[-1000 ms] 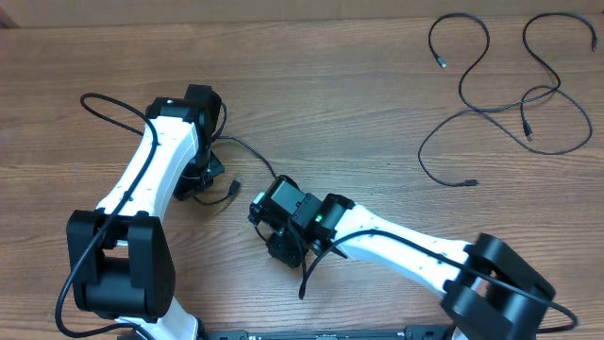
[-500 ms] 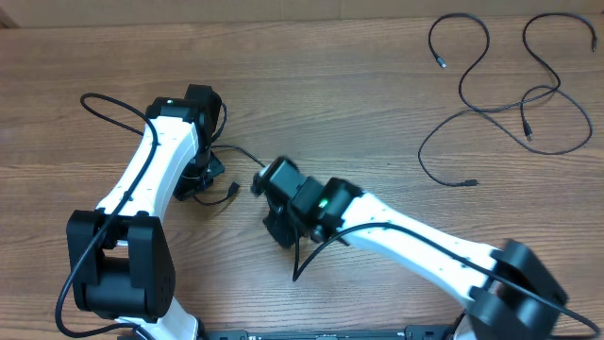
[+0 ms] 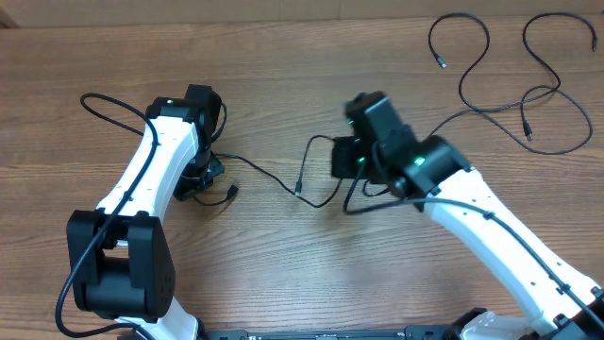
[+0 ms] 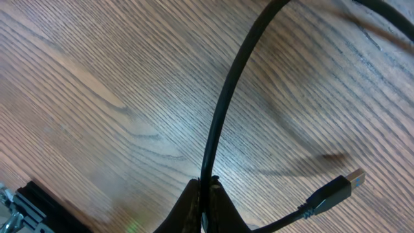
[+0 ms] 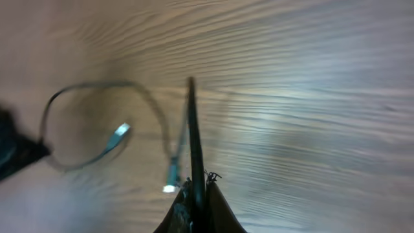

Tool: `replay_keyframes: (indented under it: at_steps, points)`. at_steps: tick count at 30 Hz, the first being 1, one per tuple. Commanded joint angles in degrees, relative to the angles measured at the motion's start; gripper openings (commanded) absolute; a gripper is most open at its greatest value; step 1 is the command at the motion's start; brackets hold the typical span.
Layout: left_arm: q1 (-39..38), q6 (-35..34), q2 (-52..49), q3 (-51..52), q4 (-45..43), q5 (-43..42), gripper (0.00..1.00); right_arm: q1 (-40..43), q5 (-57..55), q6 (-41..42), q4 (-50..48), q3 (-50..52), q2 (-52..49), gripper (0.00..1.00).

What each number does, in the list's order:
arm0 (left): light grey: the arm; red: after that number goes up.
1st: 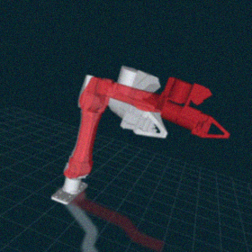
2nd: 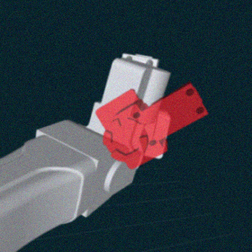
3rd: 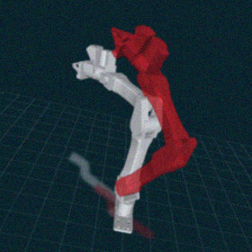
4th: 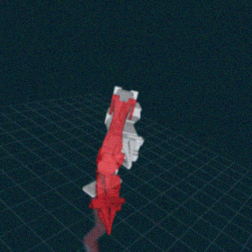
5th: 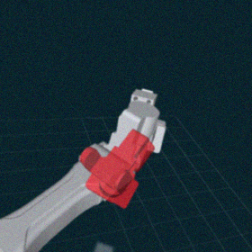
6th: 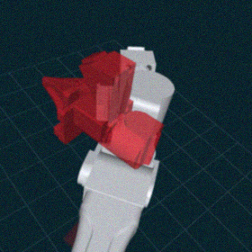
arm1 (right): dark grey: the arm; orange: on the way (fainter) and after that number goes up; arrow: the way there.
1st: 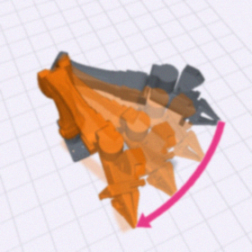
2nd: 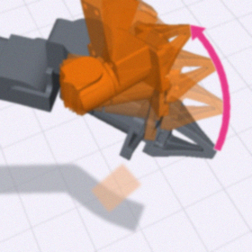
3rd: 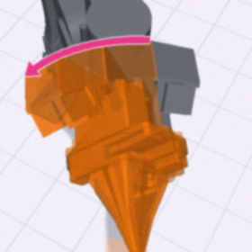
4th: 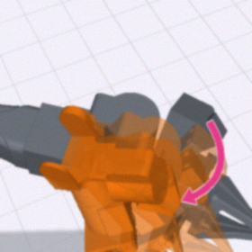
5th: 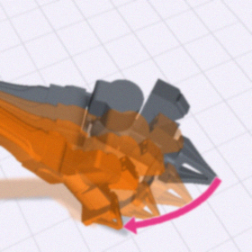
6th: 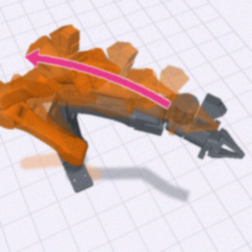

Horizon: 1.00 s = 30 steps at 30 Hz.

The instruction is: Untangle cables

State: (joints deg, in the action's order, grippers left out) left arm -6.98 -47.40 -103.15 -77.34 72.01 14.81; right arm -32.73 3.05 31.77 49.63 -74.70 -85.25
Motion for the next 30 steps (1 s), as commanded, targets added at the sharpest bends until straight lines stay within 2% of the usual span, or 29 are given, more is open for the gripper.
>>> replay_keyframes:
  at_steps: [1, 5, 11, 13, 17, 22, 30]
  points:
    - [0.2, 0.0, -0.2, -0.6, 0.0, 0.6, 0.06, 3.7, -5.4, 4.3, 1.8, -1.1, 0.0, 0.04]
    - [0.2, 0.0, -0.2, -0.6, 0.3, 0.6, 0.06, 6.5, -11.6, 4.3, 4.7, 1.2, -0.4, 0.04]
    - [0.2, 0.3, -0.2, -0.6, 0.9, -1.2, 0.07, 7.1, -10.7, 4.3, 4.4, 5.9, -0.7, 0.10]
    - [0.2, 2.6, -0.2, -0.6, 1.7, -3.6, 0.09, 7.0, -8.2, 4.3, 4.3, 7.7, -0.7, 0.11]
    - [0.2, 6.7, -0.2, -0.6, 2.5, -6.1, 0.05, 7.0, -5.4, 4.3, 4.3, 9.5, -0.7, 0.10]
    - [0.2, 6.8, -0.2, -0.6, 6.3, -6.1, 0.04, 7.0, -5.3, 4.3, 4.3, 11.3, -0.7, 0.06]
    - [0.2, 6.7, -0.2, -0.6, 9.9, -5.2, 0.04, 7.0, -5.5, 4.3, 6.0, 11.7, -0.7, 0.08]
